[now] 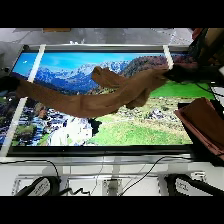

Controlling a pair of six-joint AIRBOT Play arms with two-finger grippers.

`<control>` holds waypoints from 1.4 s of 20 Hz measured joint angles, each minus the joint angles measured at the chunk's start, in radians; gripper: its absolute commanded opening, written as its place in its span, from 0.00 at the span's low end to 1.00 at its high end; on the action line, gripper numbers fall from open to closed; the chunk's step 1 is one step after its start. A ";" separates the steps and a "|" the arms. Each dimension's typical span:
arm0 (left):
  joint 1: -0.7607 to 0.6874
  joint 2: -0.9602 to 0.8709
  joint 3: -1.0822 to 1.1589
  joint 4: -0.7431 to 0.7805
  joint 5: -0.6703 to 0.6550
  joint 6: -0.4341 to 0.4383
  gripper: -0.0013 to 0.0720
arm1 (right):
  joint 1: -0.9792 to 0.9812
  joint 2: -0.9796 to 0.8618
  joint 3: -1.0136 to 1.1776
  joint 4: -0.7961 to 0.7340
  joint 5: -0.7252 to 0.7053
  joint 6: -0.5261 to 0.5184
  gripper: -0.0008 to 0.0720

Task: Fold the clothes and pants, and hang the long-sleeved shirts on hangers.

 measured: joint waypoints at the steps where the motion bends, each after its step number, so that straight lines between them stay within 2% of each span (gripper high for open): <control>1: 0.010 -0.004 0.007 0.035 -0.027 0.000 0.03 | -0.031 0.008 0.001 -0.039 0.050 0.006 0.05; 5: 0.029 -0.032 0.018 0.231 -0.147 0.000 0.03 | -0.114 0.026 -0.013 -0.237 0.265 0.025 0.05; 9: 0.035 -0.068 -0.006 0.386 -0.235 0.000 0.03 | -0.138 0.063 -0.098 -0.328 0.369 0.052 0.05; 18: 0.039 -0.126 -0.051 0.649 -0.267 0.000 0.03 | -0.146 0.219 -0.420 -0.400 0.504 0.034 0.05; 23: 0.055 -0.154 -0.119 0.795 -0.296 0.000 0.03 | -0.146 0.247 -0.636 -0.435 0.569 0.019 0.05; 28: 0.119 -0.164 -0.171 0.893 -0.317 0.000 0.03 | -0.146 0.253 -0.723 -0.483 0.612 0.014 0.05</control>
